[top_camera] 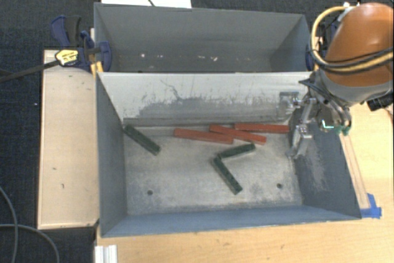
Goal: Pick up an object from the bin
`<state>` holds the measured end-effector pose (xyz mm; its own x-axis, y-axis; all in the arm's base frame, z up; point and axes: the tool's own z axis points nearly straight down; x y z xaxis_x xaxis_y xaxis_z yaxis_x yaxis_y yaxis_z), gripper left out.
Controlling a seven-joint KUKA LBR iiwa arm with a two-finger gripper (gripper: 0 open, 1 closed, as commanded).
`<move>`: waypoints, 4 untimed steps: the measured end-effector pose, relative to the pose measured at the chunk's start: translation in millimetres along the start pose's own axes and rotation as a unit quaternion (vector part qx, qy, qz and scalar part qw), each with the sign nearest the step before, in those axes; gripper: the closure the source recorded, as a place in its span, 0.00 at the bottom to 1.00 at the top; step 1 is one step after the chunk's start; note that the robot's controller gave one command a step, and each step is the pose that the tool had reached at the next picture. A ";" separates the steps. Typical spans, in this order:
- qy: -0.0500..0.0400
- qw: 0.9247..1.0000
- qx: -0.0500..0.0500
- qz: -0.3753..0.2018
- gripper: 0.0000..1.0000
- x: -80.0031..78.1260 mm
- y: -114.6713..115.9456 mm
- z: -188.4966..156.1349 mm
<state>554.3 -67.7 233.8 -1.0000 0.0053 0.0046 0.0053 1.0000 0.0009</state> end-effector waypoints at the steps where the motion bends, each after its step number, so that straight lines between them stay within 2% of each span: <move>1: -0.004 1.000 0.001 -0.001 0.00 -1.5 0.1 -4.0; 2: -0.007 0.999 0.001 -0.038 0.00 -14.3 13.3 36.5; 3: -0.006 0.999 0.001 -0.050 0.00 -12.8 16.0 104.6; 4: -0.005 0.998 0.001 -0.056 0.00 -20.9 12.9 154.7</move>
Offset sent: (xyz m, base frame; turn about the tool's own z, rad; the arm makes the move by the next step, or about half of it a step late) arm 0.0345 0.0416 -0.1257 -0.2209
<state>574.5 -54.8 79.0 -0.9944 -0.1058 -0.0044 -0.1058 0.9944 -0.0006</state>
